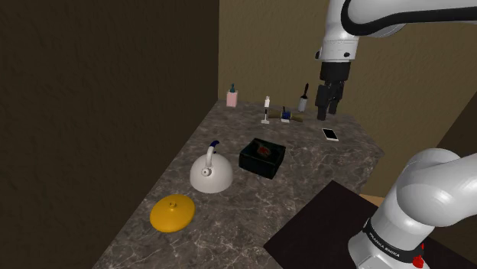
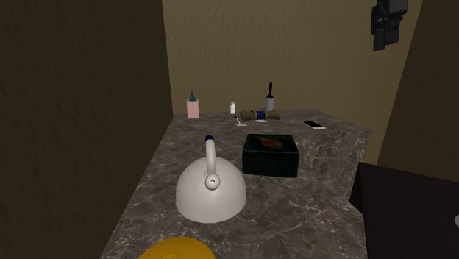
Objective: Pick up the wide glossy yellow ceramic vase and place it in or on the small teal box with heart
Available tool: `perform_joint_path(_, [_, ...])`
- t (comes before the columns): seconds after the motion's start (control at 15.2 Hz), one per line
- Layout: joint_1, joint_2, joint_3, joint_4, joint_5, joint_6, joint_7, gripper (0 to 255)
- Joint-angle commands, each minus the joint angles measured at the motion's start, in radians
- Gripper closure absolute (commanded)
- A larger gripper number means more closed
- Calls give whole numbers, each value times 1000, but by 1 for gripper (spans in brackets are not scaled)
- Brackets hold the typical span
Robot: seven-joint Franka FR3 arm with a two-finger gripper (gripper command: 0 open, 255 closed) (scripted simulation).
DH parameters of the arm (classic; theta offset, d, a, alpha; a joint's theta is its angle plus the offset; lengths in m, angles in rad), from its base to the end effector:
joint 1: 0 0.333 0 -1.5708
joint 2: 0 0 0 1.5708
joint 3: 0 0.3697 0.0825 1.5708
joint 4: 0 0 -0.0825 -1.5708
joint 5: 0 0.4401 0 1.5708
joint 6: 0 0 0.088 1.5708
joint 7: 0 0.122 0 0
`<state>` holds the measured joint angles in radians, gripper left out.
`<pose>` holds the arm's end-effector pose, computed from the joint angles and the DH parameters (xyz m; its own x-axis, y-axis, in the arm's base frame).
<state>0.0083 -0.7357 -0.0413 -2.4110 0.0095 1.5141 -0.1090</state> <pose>0.3265 -0.0125 0.5639 0.9835 0.0917 -0.1558 0.0842 -0.9950 -0.0544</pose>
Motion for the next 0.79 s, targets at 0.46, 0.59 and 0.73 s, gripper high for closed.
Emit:
perform_joint_path(0.46, [54,152,110,-9,82,166,117,0])
perform_joint_path(0.59, [69,205,140,0,100,213,149,0])
perform_joint_path(0.73, [81,262,170,14,114,258,181,0])
